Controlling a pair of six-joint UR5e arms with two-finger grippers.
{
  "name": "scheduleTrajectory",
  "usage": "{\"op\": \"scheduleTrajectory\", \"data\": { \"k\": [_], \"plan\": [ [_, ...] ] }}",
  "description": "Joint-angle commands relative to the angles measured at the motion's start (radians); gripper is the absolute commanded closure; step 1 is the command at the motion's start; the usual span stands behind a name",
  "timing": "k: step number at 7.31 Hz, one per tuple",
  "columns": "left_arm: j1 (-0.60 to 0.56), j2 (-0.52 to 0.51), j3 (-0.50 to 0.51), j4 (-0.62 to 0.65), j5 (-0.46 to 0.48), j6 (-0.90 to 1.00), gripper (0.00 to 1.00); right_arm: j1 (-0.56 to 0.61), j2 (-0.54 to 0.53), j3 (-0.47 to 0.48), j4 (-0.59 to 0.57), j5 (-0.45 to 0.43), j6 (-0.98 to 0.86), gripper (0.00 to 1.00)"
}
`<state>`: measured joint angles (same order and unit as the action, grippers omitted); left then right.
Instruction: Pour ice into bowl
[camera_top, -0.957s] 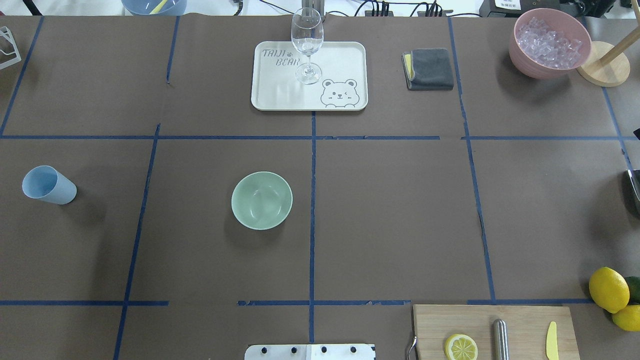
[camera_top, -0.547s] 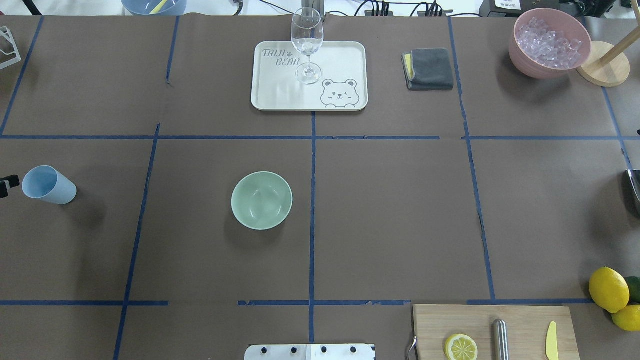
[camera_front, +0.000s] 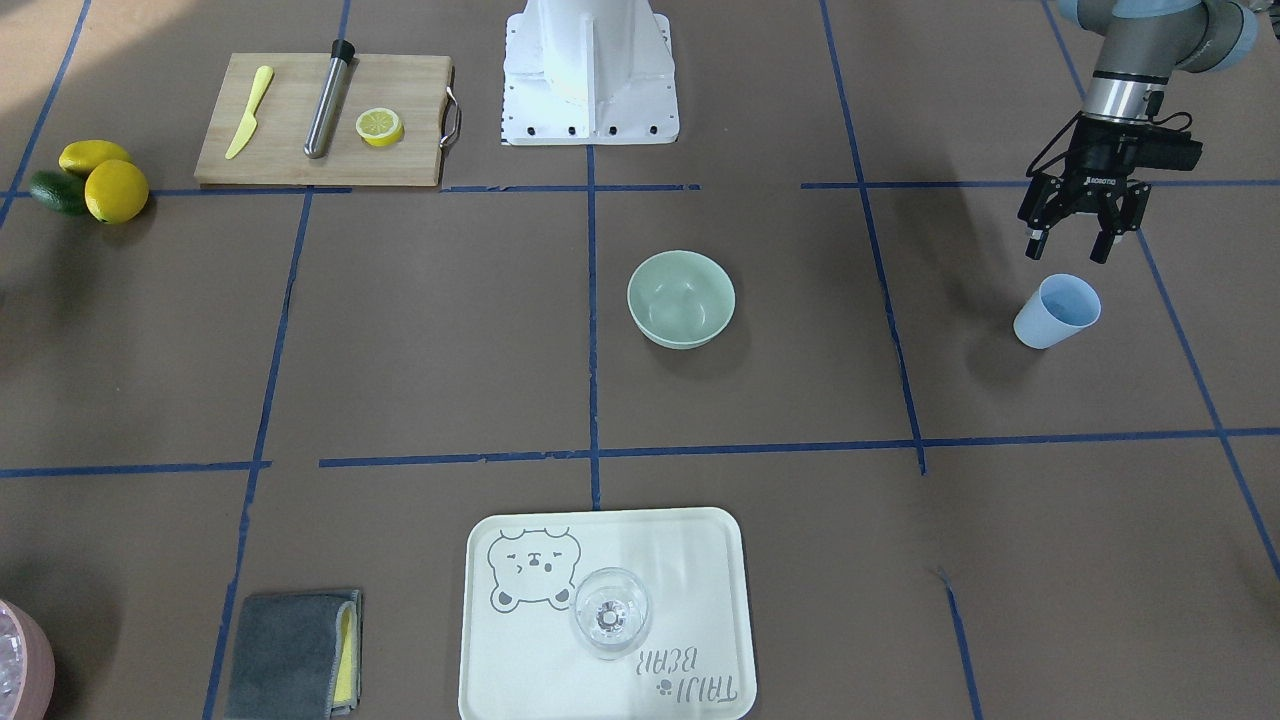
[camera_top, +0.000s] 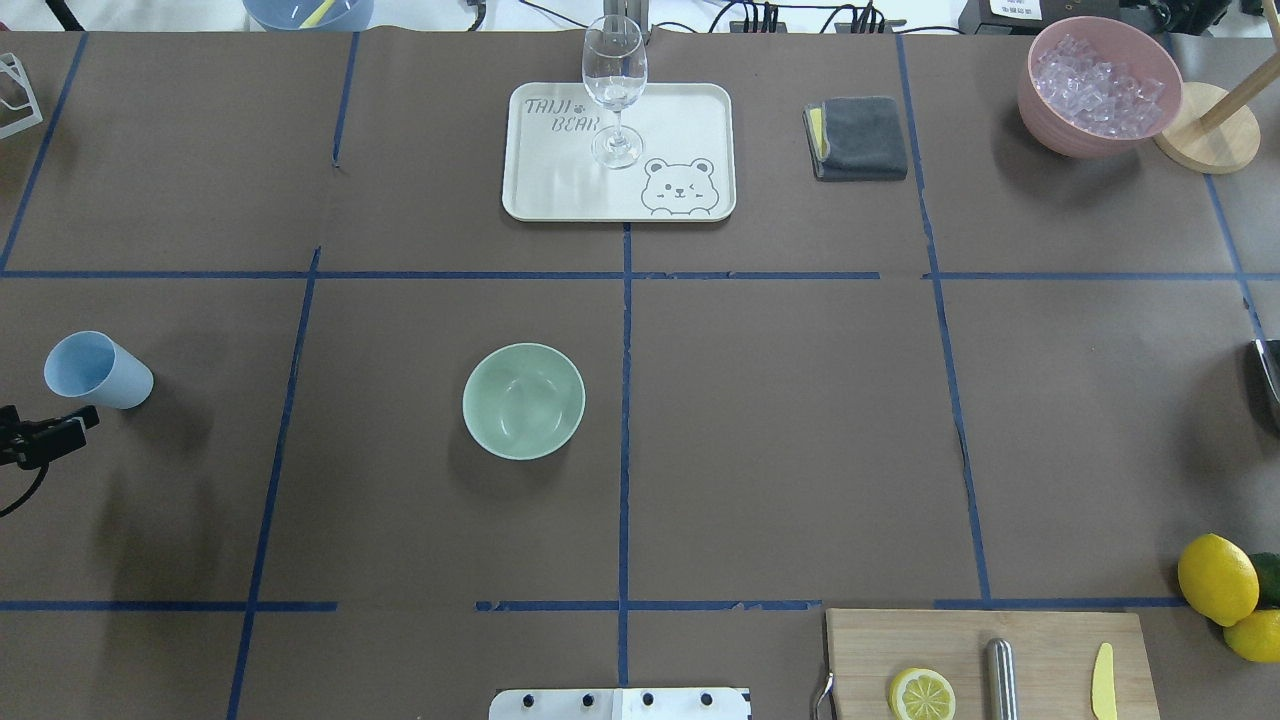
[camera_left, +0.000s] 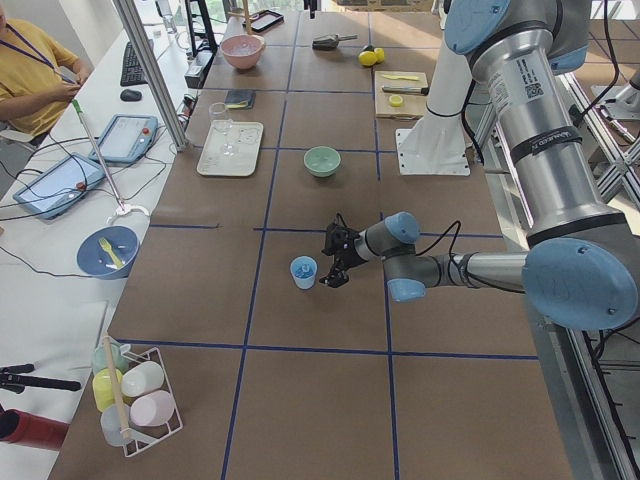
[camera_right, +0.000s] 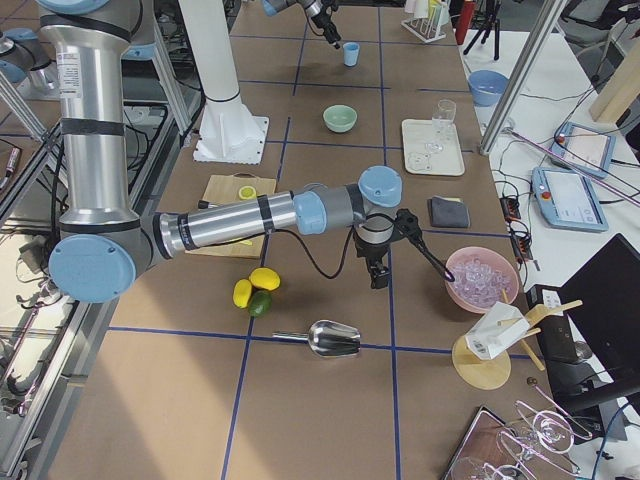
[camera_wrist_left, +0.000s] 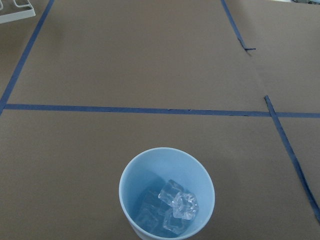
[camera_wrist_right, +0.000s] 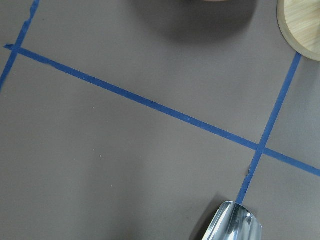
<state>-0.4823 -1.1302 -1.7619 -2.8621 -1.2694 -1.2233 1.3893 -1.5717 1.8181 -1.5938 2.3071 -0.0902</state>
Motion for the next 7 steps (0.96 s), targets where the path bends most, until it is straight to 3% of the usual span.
{"op": "scheduleTrajectory", "data": {
  "k": [1,4,7],
  "plan": [
    [0.013,-0.048,0.048,0.003,0.024,-0.002,0.00,0.001,-0.016,0.018,0.000,0.002,0.000,0.00],
    [0.013,-0.100,0.110,0.000,0.053,0.010,0.09,0.001,-0.017,0.020,0.000,0.002,0.000,0.00],
    [0.013,-0.158,0.172,0.000,0.047,0.014,0.12,0.001,-0.021,0.020,0.000,0.002,0.000,0.00]
  ]
}}
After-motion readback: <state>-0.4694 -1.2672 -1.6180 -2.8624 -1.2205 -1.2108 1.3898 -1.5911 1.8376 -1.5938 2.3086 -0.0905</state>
